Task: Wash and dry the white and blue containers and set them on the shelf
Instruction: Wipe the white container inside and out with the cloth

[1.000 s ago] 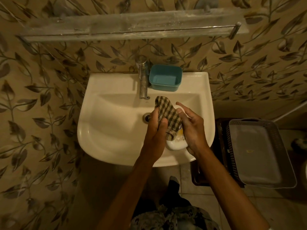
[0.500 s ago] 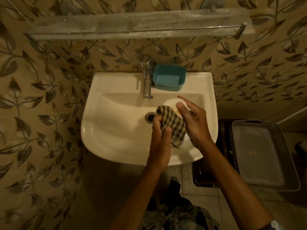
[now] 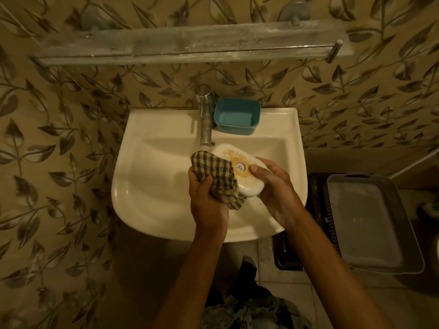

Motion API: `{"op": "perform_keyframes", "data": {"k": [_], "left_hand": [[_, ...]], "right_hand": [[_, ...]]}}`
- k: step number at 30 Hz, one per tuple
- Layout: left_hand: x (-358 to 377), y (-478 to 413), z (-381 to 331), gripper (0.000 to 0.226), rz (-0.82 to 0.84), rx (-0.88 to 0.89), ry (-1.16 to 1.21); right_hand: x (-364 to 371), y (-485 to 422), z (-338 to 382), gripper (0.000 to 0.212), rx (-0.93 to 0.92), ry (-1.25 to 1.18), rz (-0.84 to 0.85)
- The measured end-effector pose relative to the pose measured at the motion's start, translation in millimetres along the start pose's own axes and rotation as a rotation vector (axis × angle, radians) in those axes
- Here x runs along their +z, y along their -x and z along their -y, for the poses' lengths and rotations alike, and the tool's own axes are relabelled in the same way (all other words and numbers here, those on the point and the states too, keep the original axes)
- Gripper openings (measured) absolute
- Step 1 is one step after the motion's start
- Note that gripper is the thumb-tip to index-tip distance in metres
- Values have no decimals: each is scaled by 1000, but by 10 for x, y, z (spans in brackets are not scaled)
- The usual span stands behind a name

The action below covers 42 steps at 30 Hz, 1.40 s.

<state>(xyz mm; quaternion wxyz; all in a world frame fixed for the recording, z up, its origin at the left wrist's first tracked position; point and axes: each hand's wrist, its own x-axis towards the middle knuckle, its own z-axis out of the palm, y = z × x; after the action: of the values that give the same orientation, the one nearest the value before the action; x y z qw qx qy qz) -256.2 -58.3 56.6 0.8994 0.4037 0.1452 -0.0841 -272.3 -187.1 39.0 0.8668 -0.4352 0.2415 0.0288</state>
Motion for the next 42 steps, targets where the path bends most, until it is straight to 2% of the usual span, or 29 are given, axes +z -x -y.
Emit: {"op": "perform_keyframes", "data": {"k": [3, 6, 8, 10, 13, 15, 17, 21, 23, 25, 28, 32, 34, 37, 39, 42], "left_hand": [[-31, 77, 78, 45, 7, 10, -81], [-189, 147, 129, 44, 40, -72, -48], [-283, 135, 66, 38, 80, -99, -110], [-336, 52, -20, 37, 132, -132, -299], [-334, -99, -122, 62, 230, -214, -572], [-295, -149, -133, 70, 258, -267, -649], [-269, -147, -79, 76, 210, -303, -610], [-249, -35, 110, 77, 123, -224, -540], [-258, 66, 215, 69, 118, -200, -505], [-271, 106, 236, 67, 106, -186, -461], [-296, -16, 125, 72, 102, -213, -420], [-265, -161, 5, 71, 154, -281, -475], [-223, -141, 20, 68, 177, -271, -431], [-169, -26, 139, 72, 137, -224, -333], [-178, 88, 241, 69, 124, -215, -312], [-188, 148, 285, 67, 107, -194, -320]], "right_hand": [[101, 48, -212, 46, -109, -89, -160], [86, 48, -258, 31, -277, 108, -233], [-11, 31, -214, 17, -359, 288, -190], [-117, 26, -161, 14, -382, 424, -88], [-210, 20, -38, 16, -339, 490, 76], [-229, -4, 55, 16, -316, 526, 167], [-216, -50, 121, 12, -355, 511, 148], [-117, -178, 100, 14, -427, 262, -164], [-85, -201, 66, 14, -407, 160, -243], [-99, -178, 43, 11, -355, 185, -203], [-187, -137, 72, 11, -263, 293, -49], [-212, -154, 230, 11, -295, 457, 135], [-167, -183, 304, 15, -351, 469, 113], [-95, -270, 313, 18, -439, 369, -81], [-64, -323, 278, 19, -418, 259, -193], [-106, -322, 260, 21, -350, 314, -117]]}}
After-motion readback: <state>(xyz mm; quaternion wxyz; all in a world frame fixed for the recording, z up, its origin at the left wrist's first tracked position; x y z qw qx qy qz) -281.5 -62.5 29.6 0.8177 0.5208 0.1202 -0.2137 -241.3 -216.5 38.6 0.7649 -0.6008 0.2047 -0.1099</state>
